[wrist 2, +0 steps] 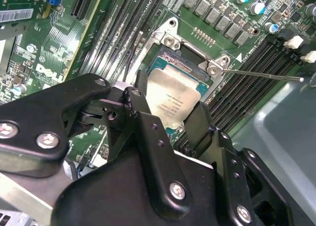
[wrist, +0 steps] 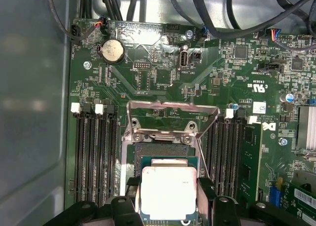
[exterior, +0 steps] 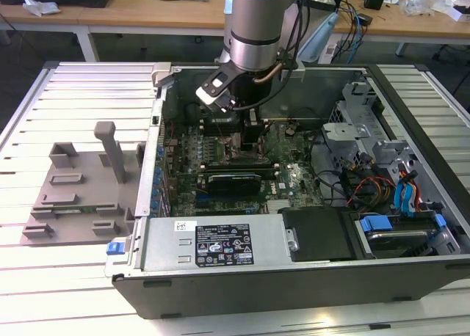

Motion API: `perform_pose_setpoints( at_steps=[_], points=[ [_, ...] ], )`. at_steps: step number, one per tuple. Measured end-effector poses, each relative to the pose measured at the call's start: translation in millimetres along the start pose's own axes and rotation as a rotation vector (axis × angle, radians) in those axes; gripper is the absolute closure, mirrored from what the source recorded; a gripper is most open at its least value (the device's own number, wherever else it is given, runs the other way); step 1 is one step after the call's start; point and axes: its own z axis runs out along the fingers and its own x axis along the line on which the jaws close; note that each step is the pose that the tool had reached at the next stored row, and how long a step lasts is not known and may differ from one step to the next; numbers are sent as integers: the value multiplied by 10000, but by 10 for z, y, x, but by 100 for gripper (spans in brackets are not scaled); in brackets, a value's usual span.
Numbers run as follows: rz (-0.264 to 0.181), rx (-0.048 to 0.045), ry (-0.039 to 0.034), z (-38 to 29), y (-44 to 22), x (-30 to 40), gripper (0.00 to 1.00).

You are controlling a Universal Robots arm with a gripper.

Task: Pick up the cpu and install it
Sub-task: 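Place the cpu into insertion slot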

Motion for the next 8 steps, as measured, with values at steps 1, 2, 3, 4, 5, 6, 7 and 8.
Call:
perform_pose_setpoints(
  at_steps=[1, 2, 3, 4, 5, 6, 7, 8],
  points=[
    [2, 0, 1, 6, 0, 0, 45],
    [3, 0, 1, 14, 0, 1, 45],
    [4, 0, 1, 27, 0, 1, 45],
    [4, 1, 0, 34, 0, 1, 45],
    [4, 1, -1, 39, 0, 2, 45],
    [6, 0, 0, 43, 0, 2, 45],
    [7, 0, 1, 46, 1, 2, 45],
    [8, 0, 1, 48, 0, 2, 45]
  ],
)
